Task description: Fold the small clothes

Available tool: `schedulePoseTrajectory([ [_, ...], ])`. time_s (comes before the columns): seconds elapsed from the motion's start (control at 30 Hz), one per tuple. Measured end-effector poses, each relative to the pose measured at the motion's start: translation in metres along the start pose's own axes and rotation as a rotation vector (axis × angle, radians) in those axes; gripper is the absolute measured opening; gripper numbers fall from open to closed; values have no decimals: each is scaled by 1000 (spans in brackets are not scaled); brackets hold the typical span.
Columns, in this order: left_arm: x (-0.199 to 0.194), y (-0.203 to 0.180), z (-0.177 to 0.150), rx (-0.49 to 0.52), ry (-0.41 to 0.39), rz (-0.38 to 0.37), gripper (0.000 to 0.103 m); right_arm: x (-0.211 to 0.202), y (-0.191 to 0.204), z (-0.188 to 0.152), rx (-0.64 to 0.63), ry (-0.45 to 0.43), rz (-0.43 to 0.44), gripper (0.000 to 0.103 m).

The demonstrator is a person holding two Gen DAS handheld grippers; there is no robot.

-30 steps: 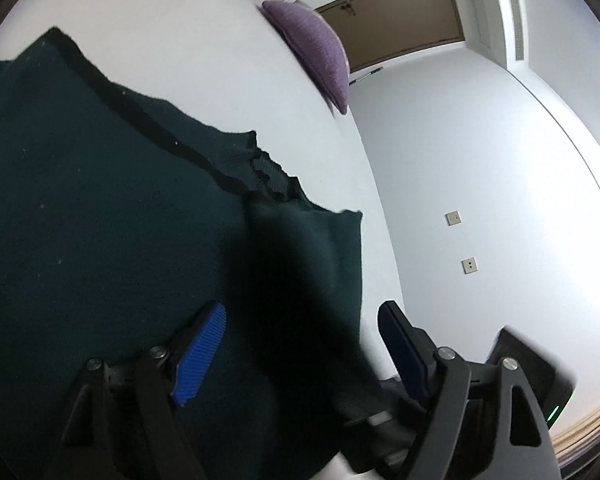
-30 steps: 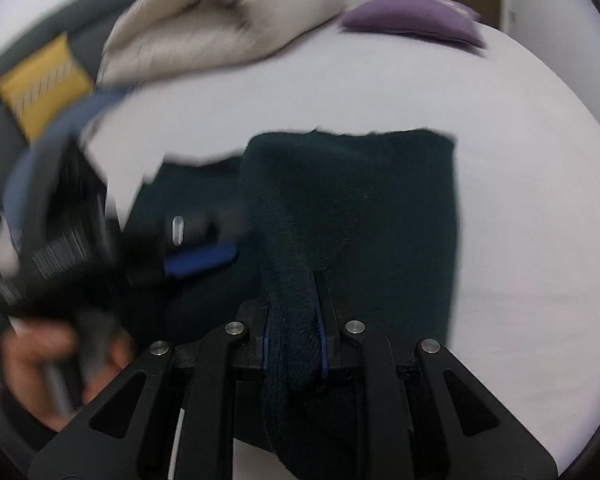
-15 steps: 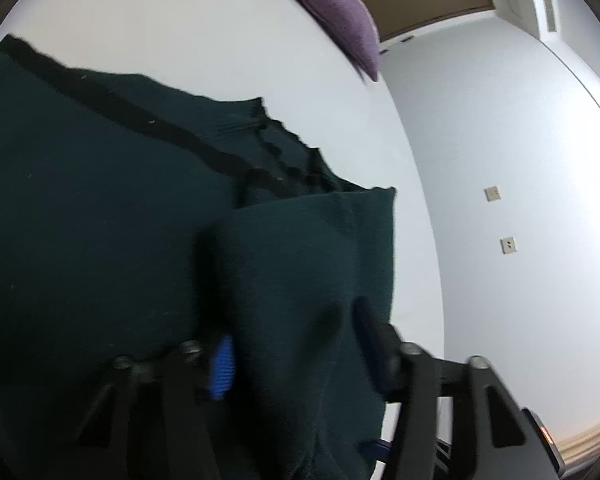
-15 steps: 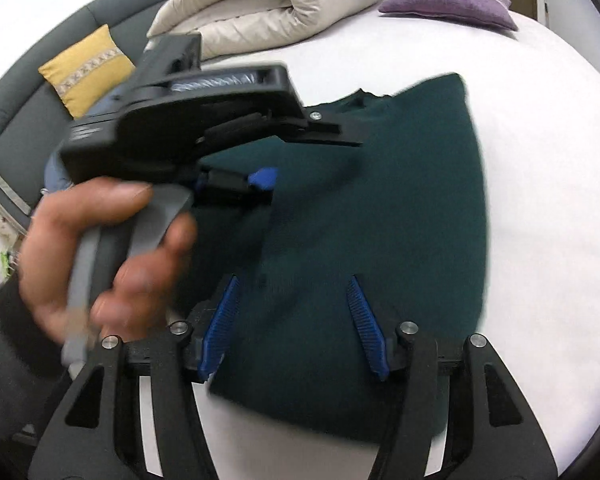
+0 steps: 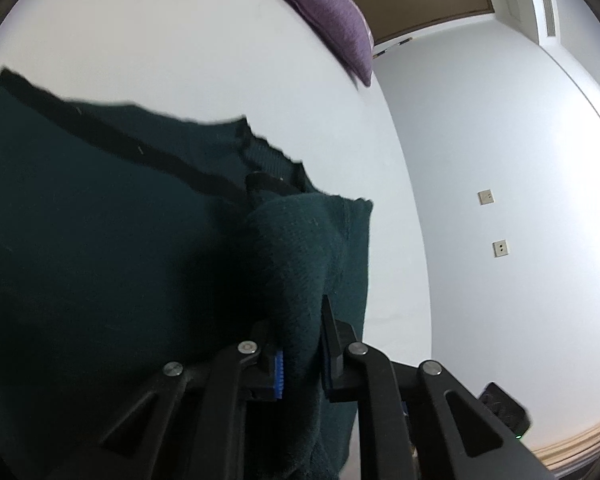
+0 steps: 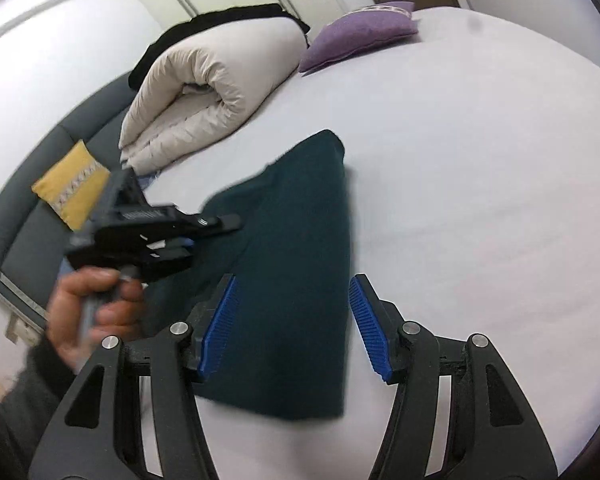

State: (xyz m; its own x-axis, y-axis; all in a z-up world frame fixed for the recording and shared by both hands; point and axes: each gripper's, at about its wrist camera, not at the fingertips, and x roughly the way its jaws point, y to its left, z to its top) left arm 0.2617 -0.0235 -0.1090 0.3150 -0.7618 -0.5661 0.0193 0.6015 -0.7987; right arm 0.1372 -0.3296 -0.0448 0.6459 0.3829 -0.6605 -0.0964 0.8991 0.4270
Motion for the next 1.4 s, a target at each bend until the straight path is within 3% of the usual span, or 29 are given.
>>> schedulePoseTrajectory([
  [0.1, -22, 6, 9, -8, -16, -7, 14, 24, 16, -4, -73, 26, -56, 56],
  [0.3, -83, 31, 30, -13, -53, 19, 14, 49, 76, -29, -192, 67, -15, 56],
  [0.53, -143, 84, 51, -72, -72, 115, 14, 76, 146, -41, -331, 141, 22, 56],
  [0.7, -145, 120, 53, -104, -64, 154, 14, 111, 187, -64, -423, 224, -5, 56],
  [0.77, -134, 129, 49, -100, -50, 180, 15, 124, 190, -70, -433, 238, -26, 56],
  [0.83, -126, 139, 46, -123, -50, 202, 24, 130, 187, -72, -429, 236, -38, 56],
  [0.93, -142, 149, 38, -156, -95, 169, 27, 127, 183, -76, -394, 237, -6, 55],
  [1.03, -167, 125, 29, -80, -208, 292, 30, 110, 171, -68, -312, 233, 57, 55],
  [1.13, -188, 79, 10, 102, -289, 359, 30, 83, 153, -50, -169, 156, 158, 55],
  [1.2, -182, 45, -12, 269, -284, 398, 30, 73, 135, -40, -41, 137, 266, 56],
  [1.27, -167, 32, -30, 353, -253, 445, 30, 84, 128, -30, 40, 155, 329, 56],
  [1.4, -131, 59, -50, 359, -157, 539, 30, 115, 104, -39, 98, 260, 269, 52],
])
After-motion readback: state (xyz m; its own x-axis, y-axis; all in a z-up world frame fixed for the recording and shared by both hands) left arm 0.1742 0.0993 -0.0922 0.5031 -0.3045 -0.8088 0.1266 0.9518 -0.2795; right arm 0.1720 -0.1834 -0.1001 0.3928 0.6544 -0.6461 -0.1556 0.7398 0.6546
